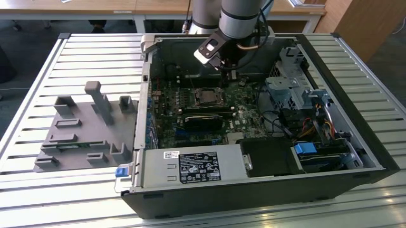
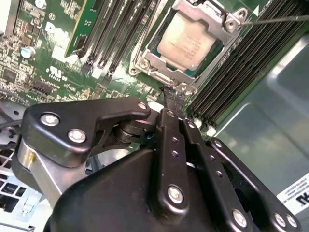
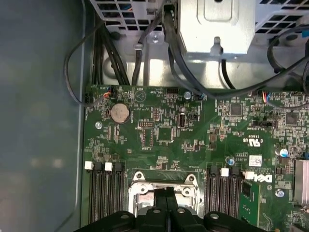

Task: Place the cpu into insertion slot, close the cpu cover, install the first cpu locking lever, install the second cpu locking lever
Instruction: 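Close the cpu cover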

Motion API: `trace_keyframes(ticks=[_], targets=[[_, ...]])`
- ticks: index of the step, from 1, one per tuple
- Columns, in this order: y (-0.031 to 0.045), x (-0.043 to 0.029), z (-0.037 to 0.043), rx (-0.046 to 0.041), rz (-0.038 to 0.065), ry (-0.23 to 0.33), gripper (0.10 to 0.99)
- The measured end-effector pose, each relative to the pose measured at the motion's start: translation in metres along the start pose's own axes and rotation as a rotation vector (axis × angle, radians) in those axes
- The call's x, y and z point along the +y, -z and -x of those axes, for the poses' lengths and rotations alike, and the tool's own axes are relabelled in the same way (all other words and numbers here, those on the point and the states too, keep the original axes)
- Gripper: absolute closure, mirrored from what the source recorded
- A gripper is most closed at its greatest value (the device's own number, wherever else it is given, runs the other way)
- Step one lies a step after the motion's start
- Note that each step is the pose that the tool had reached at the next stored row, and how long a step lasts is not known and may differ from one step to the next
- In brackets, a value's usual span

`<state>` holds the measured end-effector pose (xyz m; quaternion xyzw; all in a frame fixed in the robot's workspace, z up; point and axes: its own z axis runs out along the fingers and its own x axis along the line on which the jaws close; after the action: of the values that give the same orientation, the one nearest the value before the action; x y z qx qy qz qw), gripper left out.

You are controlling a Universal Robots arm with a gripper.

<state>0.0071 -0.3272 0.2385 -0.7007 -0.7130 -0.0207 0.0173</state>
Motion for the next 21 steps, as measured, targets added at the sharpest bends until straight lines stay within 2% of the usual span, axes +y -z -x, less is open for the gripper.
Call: trace_keyframes(ticks=[11,18,21], targets=[[-0.0079,-0.0115,0.0002,0.0,0.0,0.0,0.973],[-0.0168,-0.0157,0.0009,0.0,0.0,0.0,0.973],[-0.0175,-0.0218,0.0009,-0.0002,0.0,0.0,0.973]])
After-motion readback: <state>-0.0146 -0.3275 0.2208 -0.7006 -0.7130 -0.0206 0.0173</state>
